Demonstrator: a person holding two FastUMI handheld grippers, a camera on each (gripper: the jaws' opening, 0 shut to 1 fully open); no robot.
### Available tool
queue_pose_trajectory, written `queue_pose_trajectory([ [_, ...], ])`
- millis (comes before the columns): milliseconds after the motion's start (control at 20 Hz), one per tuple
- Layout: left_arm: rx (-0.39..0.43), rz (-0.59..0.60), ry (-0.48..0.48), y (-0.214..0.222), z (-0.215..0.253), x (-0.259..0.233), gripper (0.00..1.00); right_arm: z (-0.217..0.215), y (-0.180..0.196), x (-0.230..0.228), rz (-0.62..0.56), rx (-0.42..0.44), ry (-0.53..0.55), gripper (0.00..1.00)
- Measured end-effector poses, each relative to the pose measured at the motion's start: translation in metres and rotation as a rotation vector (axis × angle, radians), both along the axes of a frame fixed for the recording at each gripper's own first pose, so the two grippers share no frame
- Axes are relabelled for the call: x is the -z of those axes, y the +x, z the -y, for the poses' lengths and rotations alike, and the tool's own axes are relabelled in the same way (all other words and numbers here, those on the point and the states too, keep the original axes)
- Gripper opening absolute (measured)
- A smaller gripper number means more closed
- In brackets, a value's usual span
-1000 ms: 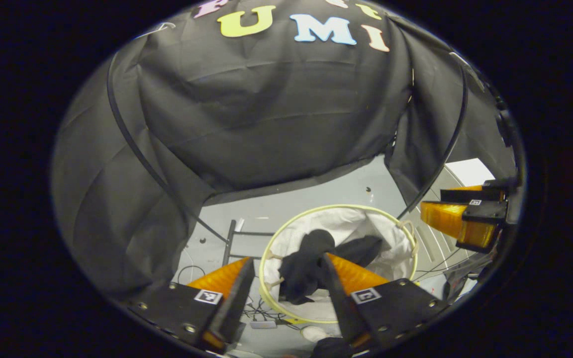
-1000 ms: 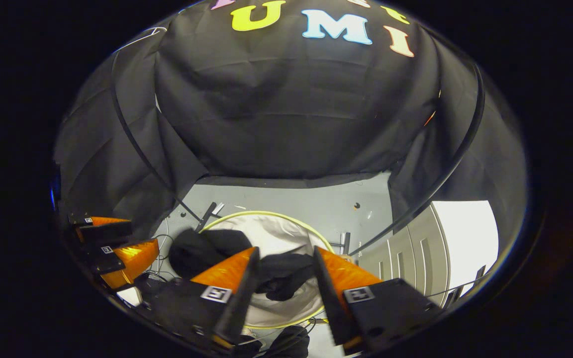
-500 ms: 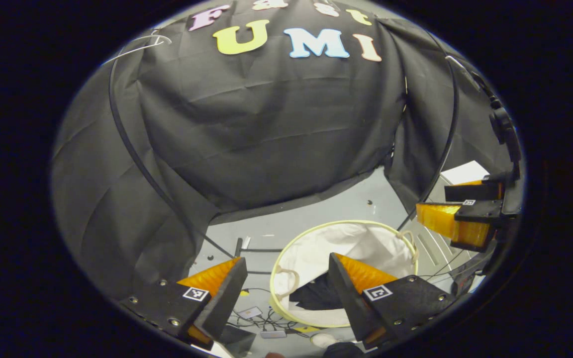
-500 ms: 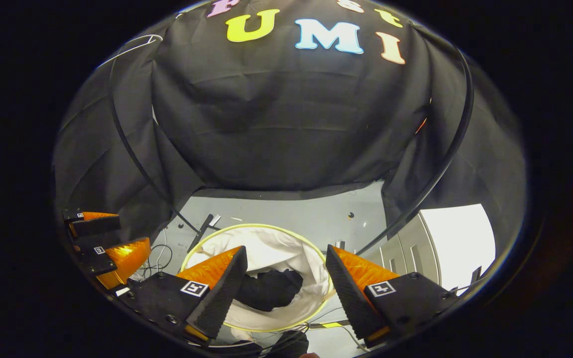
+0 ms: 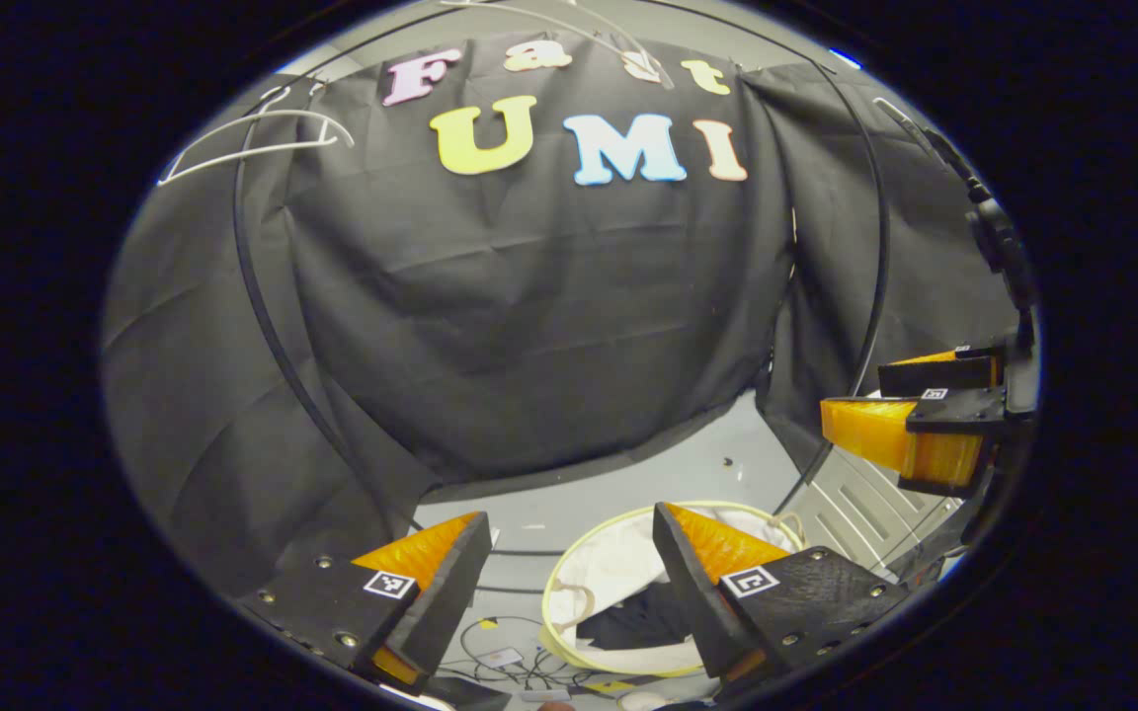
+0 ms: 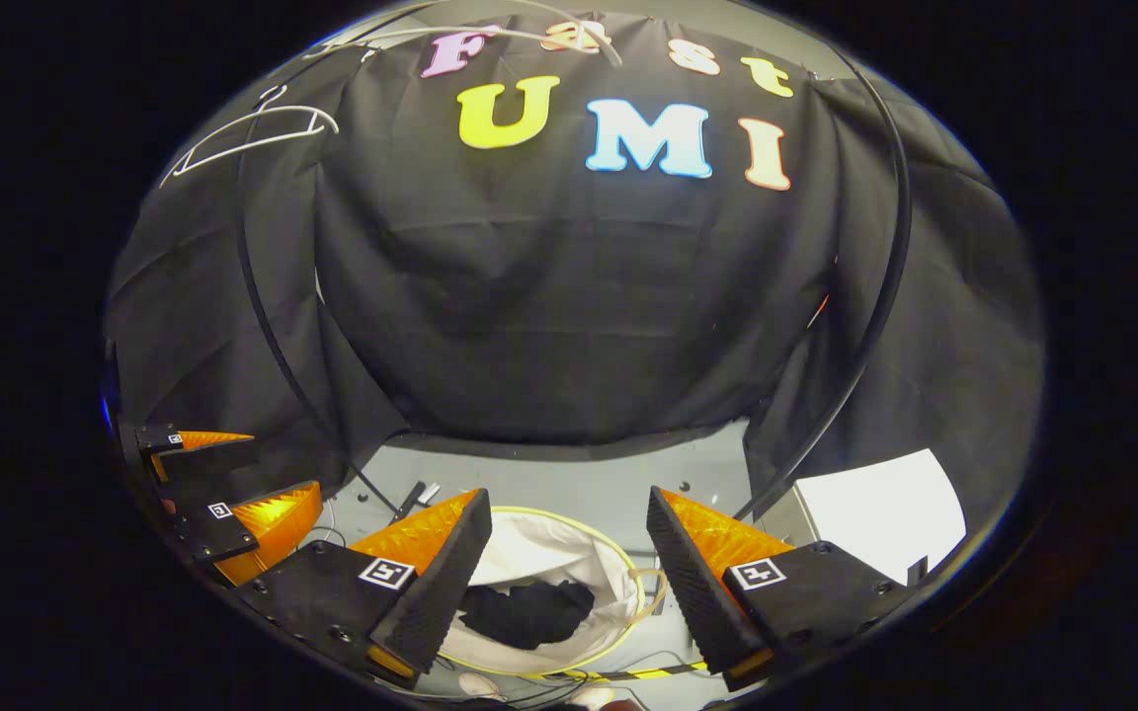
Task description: Grasp the clothes on the hanger with both hands and then place them into the laundry hamper below.
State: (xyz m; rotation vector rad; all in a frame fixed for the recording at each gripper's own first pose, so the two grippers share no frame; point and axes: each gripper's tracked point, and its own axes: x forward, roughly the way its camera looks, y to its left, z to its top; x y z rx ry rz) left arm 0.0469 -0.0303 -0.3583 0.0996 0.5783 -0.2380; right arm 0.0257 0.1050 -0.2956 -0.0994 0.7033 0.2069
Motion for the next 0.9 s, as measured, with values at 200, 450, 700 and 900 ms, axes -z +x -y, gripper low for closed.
queue_pose_trajectory([
  [200, -0.027, 0.111, -0.022, -0.004, 0.001, -0.067, 0.96, 0.008, 0.007, -0.051, 0.109, -0.016, 0.019, 1.00],
  [450, -0.076, 0.221, -0.069, -0.017, -0.002, -0.139, 0.96, 0.026, 0.003, -0.107, 0.212, -0.020, 0.045, 1.00],
  [700, -0.111, 0.317, -0.125, -0.038, -0.015, -0.210, 0.96, 0.048, -0.002, -0.163, 0.318, -0.020, 0.063, 1.00],
  [900, -0.141, 0.404, -0.120, -0.046, -0.035, -0.263, 0.95, 0.067, -0.012, -0.209, 0.408, 0.001, 0.084, 0.97],
])
